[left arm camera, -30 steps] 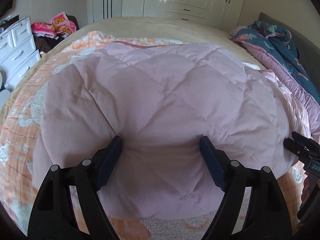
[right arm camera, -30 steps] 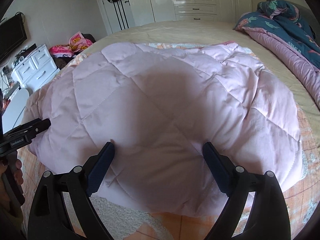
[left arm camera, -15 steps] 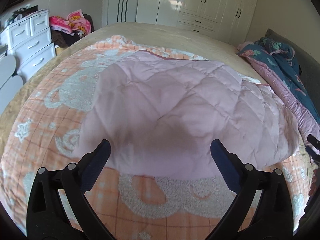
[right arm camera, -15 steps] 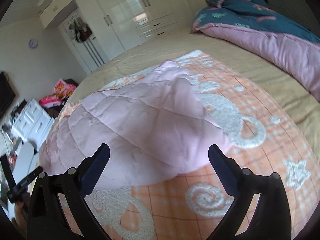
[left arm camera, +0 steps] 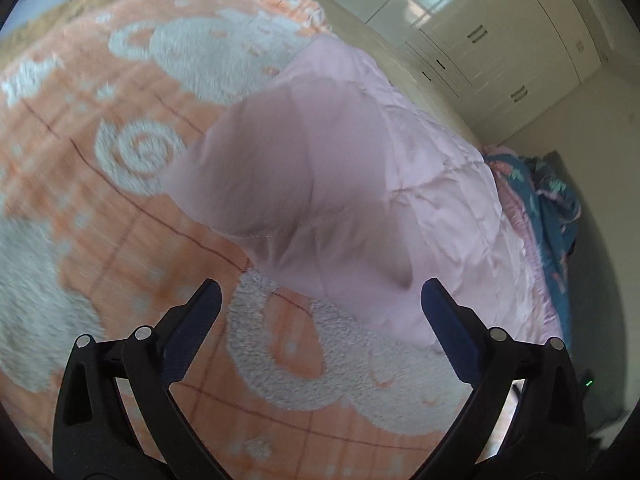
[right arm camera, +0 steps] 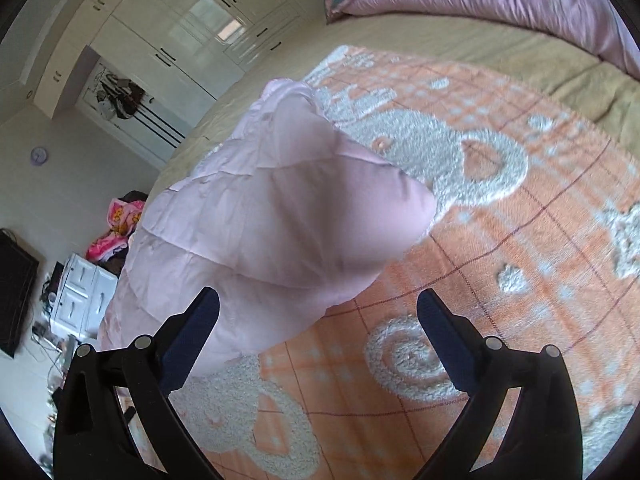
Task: Fold large clothes
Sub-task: 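Close both grippers on the folded jacket end and lift it, then carry the lifted jacket end with both grippers over onto the rest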
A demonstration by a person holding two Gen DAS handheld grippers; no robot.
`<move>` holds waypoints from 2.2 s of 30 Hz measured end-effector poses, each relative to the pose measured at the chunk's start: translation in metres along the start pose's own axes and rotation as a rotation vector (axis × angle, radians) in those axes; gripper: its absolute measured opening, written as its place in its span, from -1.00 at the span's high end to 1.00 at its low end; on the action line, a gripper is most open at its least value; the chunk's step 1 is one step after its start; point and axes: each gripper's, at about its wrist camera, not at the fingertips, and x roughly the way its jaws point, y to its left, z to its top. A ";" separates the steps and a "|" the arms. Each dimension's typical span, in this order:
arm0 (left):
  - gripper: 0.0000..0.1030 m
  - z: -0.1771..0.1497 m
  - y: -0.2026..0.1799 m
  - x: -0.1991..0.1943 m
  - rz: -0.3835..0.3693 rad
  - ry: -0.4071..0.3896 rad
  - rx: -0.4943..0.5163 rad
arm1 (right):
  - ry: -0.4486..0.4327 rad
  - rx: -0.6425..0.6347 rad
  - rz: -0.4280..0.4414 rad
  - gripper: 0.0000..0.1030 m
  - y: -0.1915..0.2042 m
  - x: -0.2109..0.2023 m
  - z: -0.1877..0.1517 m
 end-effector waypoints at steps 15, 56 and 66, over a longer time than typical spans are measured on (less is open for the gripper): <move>-0.84 0.029 0.004 0.049 -0.046 -0.038 -0.177 | 0.026 0.079 0.107 -0.91 0.000 0.055 0.015; 0.43 0.013 -0.081 -0.055 0.077 -0.203 0.307 | -0.197 -0.552 0.049 0.45 0.109 -0.066 -0.024; 0.43 -0.022 -0.065 -0.091 0.071 -0.188 0.316 | -0.167 -0.549 0.016 0.45 0.099 -0.105 -0.065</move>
